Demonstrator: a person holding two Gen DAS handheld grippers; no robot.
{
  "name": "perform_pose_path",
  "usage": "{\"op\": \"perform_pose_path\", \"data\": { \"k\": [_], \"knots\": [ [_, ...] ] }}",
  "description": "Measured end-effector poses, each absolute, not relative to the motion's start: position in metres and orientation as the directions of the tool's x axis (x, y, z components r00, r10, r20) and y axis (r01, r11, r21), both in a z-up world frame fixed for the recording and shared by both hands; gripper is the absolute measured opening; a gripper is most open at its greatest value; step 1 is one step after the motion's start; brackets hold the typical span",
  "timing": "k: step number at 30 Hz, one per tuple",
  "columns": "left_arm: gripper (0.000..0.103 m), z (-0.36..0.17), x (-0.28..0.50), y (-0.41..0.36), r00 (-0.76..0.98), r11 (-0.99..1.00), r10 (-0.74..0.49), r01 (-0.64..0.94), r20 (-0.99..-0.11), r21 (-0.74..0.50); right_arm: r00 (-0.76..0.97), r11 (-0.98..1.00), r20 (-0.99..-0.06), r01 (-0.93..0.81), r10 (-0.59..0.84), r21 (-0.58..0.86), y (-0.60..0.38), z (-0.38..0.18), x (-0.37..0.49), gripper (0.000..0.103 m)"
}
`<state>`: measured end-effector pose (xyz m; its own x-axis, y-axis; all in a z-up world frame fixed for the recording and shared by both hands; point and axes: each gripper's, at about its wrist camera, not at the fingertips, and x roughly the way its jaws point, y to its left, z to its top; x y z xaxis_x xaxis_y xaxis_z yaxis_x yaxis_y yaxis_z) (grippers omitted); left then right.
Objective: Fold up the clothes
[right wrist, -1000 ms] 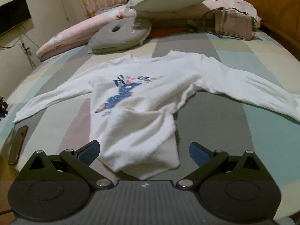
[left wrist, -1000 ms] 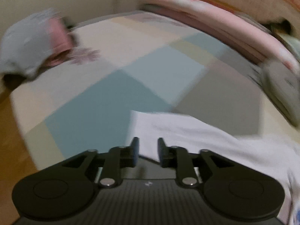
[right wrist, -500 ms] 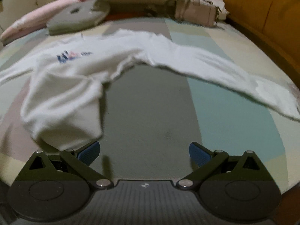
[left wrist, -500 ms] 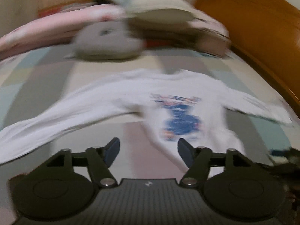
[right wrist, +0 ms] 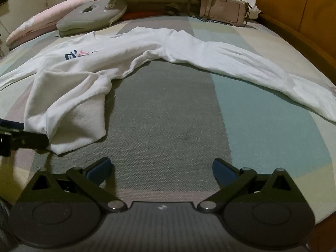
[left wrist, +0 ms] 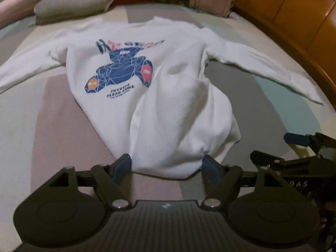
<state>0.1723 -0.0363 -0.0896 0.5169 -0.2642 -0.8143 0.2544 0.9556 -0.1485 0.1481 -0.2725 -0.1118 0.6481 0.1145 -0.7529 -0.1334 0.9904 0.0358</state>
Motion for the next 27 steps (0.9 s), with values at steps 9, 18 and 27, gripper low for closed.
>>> {"op": "perform_pose_path", "data": {
  "k": [9,18,27],
  "knots": [
    [0.086,-0.091,0.167,-0.038,0.517,0.959,-0.25,0.248,-0.819,-0.137,0.65,0.991,-0.752,-0.133,0.111,0.031,-0.271,-0.112,0.15,0.103],
    [0.088,-0.093,0.168,-0.034,0.516,0.956,-0.273,0.241,-0.812,-0.169,0.643,0.992,-0.759,-0.121,0.099,0.027,-0.269,-0.112,0.151,0.103],
    [0.089,-0.082,0.165,-0.039,0.533,0.959,-0.271,0.222,-0.802,-0.176,0.641,0.993,-0.761,-0.117,0.098,0.028,-0.269,-0.111,0.15,0.103]
  ]
}}
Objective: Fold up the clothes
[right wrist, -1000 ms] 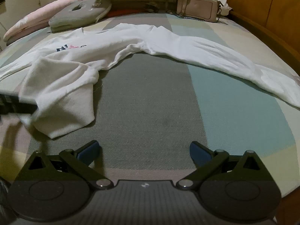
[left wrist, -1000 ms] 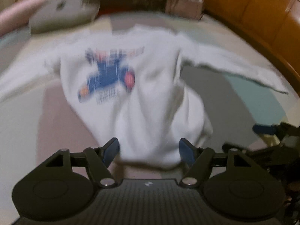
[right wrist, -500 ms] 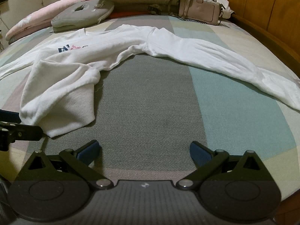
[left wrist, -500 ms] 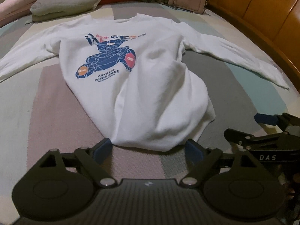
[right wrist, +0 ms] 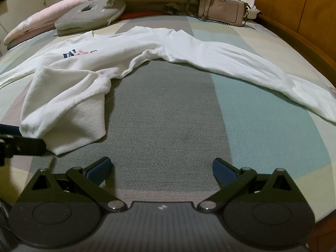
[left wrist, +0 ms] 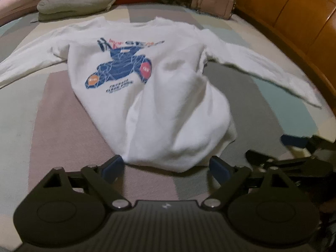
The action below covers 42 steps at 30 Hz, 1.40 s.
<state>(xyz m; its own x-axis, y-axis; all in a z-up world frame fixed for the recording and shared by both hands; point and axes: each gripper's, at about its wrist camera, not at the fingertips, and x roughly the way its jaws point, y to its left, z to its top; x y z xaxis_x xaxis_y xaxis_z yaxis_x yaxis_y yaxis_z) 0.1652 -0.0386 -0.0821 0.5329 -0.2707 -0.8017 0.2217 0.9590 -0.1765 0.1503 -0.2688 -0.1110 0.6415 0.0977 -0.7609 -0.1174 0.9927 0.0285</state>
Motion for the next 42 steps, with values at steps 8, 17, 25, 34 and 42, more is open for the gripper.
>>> {"op": "perform_pose_path", "data": {
  "k": [8,17,25,34,42],
  "knots": [
    [0.089,-0.064,0.163,-0.037,0.585,0.965,-0.255,0.209,-0.77,-0.161,0.642,0.993,-0.761,-0.116,0.097,0.028,-0.268,-0.111,0.151,0.103],
    [0.089,-0.042,0.164,-0.043,0.672,0.959,-0.278,0.233,-0.686,-0.16,0.641,0.993,-0.762,-0.116,0.097,0.029,-0.269,-0.112,0.15,0.103],
    [0.089,-0.088,0.188,-0.046,0.537,0.958,-0.286,0.157,-0.794,-0.239,0.641,0.993,-0.762,-0.116,0.098,0.029,-0.269,-0.111,0.151,0.103],
    [0.092,-0.09,0.184,-0.048,0.542,0.958,-0.286,0.179,-0.79,-0.224,0.64,0.993,-0.762,-0.114,0.095,0.029,-0.269,-0.111,0.151,0.103],
    [0.093,-0.089,0.184,-0.051,0.549,0.96,-0.277,0.186,-0.788,-0.208,0.638,0.993,-0.765,-0.111,0.092,0.027,-0.268,-0.111,0.152,0.103]
  ]
}}
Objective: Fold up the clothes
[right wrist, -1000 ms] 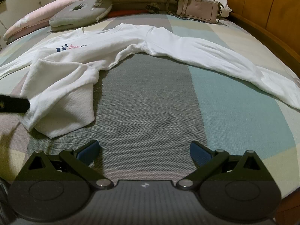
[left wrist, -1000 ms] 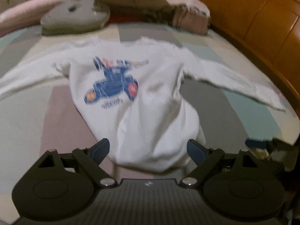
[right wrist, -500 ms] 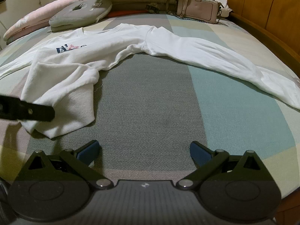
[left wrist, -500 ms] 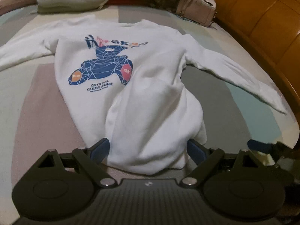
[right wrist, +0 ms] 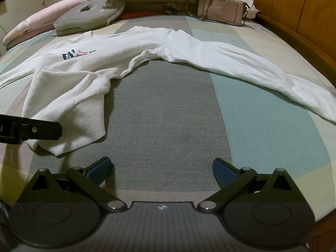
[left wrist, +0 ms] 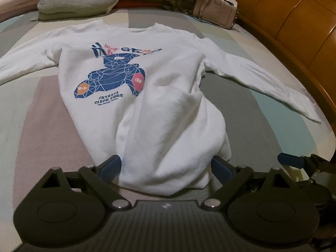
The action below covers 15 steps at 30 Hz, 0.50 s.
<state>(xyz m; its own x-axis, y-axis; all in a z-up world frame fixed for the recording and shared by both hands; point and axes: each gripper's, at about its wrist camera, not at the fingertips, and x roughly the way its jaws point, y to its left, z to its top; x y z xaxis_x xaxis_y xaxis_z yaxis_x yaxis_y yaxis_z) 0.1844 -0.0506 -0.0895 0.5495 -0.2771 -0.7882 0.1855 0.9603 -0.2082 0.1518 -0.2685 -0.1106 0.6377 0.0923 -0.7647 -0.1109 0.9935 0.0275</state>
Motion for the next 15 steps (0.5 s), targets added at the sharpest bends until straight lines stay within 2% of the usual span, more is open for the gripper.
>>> {"op": "perform_pose_path", "data": {
  "k": [15],
  "knots": [
    [0.093,-0.078,0.187,-0.052,0.616,0.966,-0.239,0.229,-0.75,-0.12,0.635,0.994,-0.768,-0.111,0.086,0.019,-0.267,-0.11,0.152,0.103]
  ]
}}
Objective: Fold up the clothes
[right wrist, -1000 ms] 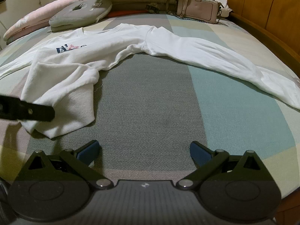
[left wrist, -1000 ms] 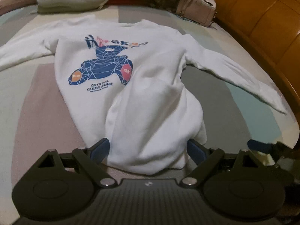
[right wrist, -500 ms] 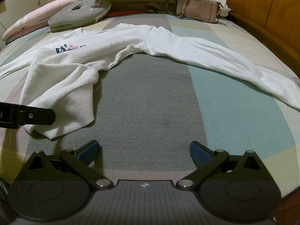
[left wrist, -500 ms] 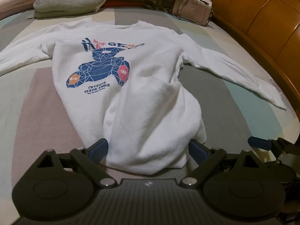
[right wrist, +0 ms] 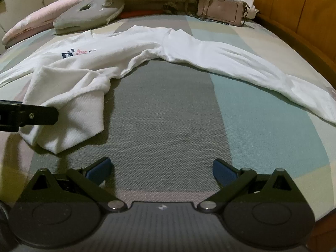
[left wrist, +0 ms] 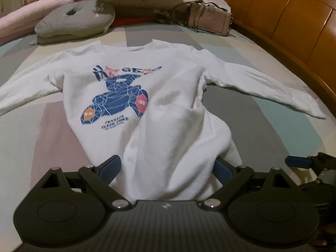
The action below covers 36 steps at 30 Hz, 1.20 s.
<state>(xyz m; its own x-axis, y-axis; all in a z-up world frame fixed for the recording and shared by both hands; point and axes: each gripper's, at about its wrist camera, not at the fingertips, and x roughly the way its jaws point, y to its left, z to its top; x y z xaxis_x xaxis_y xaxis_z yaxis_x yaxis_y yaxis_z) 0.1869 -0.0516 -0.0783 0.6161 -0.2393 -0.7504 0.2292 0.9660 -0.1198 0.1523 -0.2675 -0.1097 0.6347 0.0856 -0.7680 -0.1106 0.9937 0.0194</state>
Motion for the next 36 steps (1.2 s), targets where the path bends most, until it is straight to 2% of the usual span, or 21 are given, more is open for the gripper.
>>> {"op": "perform_pose_path", "data": {
  "k": [7,14,19,24,27,30,36],
  "knots": [
    [0.093,-0.079,0.189,-0.048,0.612,0.961,-0.255,0.245,-0.749,-0.127,0.633,0.994,-0.77,-0.112,0.077,0.007,-0.266,-0.109,0.153,0.103],
    [0.093,-0.06,0.189,-0.028,0.637,0.954,-0.25,0.289,-0.729,-0.074,0.605,0.992,-0.79,-0.123,0.104,0.037,-0.268,-0.095,0.164,0.103],
    [0.093,-0.045,0.194,0.004,0.685,0.962,-0.197,0.275,-0.701,-0.002,0.65,0.98,-0.739,-0.186,0.176,0.07,-0.261,-0.059,0.187,0.103],
    [0.093,-0.043,0.2,0.043,0.695,0.972,-0.175,0.234,-0.697,-0.011,0.669,0.946,-0.696,-0.319,0.263,0.051,-0.228,-0.021,0.228,0.103],
    [0.093,-0.046,0.202,0.064,0.694,0.977,-0.144,0.213,-0.706,0.01,0.658,0.909,-0.686,-0.417,0.311,0.013,-0.195,-0.002,0.255,0.1],
    [0.093,-0.047,0.2,0.088,0.702,0.984,-0.116,0.18,-0.703,0.017,0.607,0.845,-0.701,-0.535,0.374,-0.012,-0.149,0.01,0.283,0.087],
    [0.093,-0.049,0.192,0.135,0.718,0.997,-0.034,0.07,-0.696,0.024,0.477,0.637,-0.713,-0.769,0.515,-0.054,-0.044,0.027,0.331,0.074]
  ]
}}
